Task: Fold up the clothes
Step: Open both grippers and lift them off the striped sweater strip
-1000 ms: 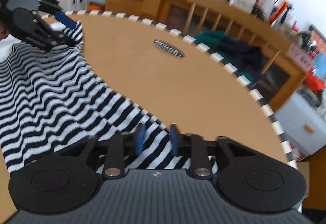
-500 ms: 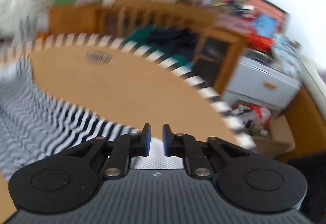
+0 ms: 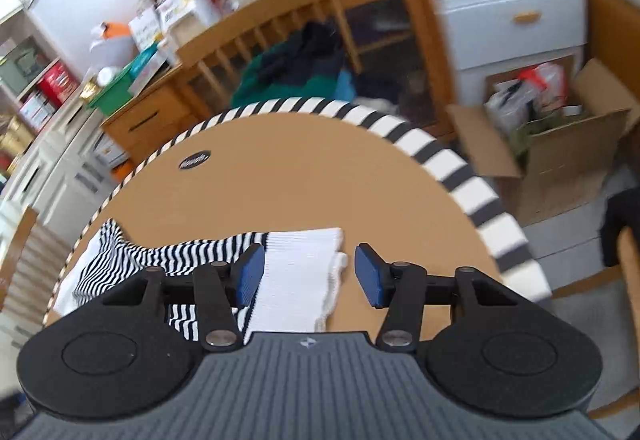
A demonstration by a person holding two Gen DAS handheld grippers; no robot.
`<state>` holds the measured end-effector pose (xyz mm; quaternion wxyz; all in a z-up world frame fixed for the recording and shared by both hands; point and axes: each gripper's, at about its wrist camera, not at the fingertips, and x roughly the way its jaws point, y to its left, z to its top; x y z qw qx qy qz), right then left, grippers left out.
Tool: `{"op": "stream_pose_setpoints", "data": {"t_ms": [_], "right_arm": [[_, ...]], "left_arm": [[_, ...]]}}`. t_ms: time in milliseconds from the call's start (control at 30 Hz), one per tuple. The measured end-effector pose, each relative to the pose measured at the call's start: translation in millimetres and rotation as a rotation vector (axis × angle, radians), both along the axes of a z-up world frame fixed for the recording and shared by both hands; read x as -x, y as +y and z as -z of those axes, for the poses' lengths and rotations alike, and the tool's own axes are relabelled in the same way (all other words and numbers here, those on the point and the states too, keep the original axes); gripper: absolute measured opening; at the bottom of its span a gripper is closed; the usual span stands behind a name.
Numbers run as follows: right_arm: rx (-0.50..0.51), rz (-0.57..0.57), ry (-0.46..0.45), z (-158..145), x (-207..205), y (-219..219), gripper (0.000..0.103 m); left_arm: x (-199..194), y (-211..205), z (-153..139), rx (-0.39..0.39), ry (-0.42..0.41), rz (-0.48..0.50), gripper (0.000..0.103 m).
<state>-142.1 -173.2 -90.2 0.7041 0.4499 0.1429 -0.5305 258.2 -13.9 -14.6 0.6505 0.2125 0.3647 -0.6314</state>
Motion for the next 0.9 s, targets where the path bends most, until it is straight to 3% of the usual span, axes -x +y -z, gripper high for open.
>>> {"op": "stream_pose_setpoints", "data": {"t_ms": [67,133,300,367,500,733,767,800,833,900], "right_arm": [[0.007,-0.06,-0.049,4.6,6.2,-13.2,0.054],[0.002,-0.141,-0.092,13.0,13.0,-29.6,0.056],[-0.106,-0.279,-0.187,40.6,35.8,-77.5,0.048],[-0.163,-0.322,-0.205,46.8,38.7,-91.8,0.045],[-0.213,-0.446,-0.101,49.2,22.9,-112.5,0.043],[-0.212,-0.609,0.004,35.7,3.7,-130.8,0.042],[-0.217,-0.658,0.02,35.9,-0.7,-131.3,0.035],[-0.222,-0.706,0.036,36.1,-5.1,-131.8,0.018],[-0.226,-0.757,0.054,36.5,-9.7,-132.1,0.008],[-0.223,-0.858,0.069,35.2,-16.7,-137.6,0.003]], "left_arm": [[32.2,7.8,9.7,-0.029,-0.001,-0.032,0.096],[56.0,11.8,17.3,-0.069,0.034,-0.131,0.096],[87.6,32.2,44.3,-0.175,0.339,-0.458,0.096],[97.9,36.2,52.8,-0.224,0.41,-0.583,0.093],[117.8,42.6,54.2,-0.235,0.471,-0.736,0.093],[141.1,16.3,57.4,-0.181,0.484,-0.824,0.093],[143.9,12.1,57.2,-0.176,0.486,-0.84,0.091],[146.4,8.9,56.7,-0.176,0.489,-0.852,0.091],[147.6,5.7,56.1,-0.173,0.491,-0.871,0.091],[147.2,-0.2,54.9,-0.161,0.489,-0.923,0.093]]}}
